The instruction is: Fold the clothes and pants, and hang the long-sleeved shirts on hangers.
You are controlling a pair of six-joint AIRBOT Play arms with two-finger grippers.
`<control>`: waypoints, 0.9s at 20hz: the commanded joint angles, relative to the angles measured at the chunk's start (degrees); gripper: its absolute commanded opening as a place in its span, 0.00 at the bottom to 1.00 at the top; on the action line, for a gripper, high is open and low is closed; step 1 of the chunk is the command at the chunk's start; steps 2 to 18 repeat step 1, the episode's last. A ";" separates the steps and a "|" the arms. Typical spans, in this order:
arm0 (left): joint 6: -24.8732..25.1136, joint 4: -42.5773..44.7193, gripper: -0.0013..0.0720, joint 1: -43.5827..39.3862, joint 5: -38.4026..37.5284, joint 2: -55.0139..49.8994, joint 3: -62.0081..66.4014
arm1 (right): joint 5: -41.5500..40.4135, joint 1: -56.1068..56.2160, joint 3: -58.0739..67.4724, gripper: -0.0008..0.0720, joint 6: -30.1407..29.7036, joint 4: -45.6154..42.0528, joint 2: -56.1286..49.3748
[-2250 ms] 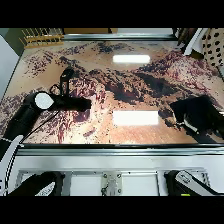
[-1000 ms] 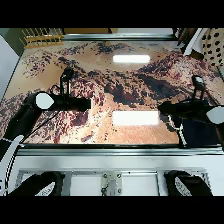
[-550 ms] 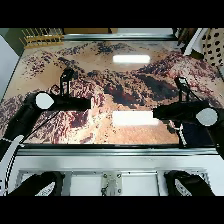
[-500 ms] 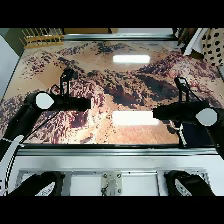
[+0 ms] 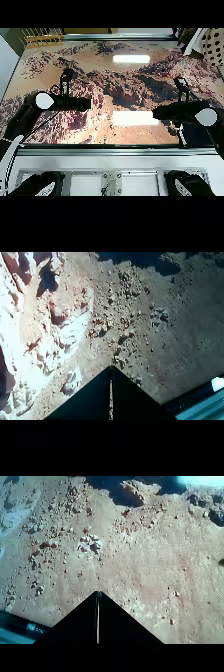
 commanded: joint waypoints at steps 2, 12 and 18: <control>-0.02 0.00 0.02 0.00 0.02 0.02 -0.02 | 0.02 0.04 -0.02 0.04 0.00 0.02 -0.04; -0.02 0.00 0.02 0.00 0.02 0.02 -0.02 | 0.02 0.04 -0.02 0.04 0.00 0.02 -0.04; -0.02 0.00 0.02 0.00 0.02 0.02 -0.02 | 0.02 0.04 -0.02 0.04 0.00 0.02 -0.04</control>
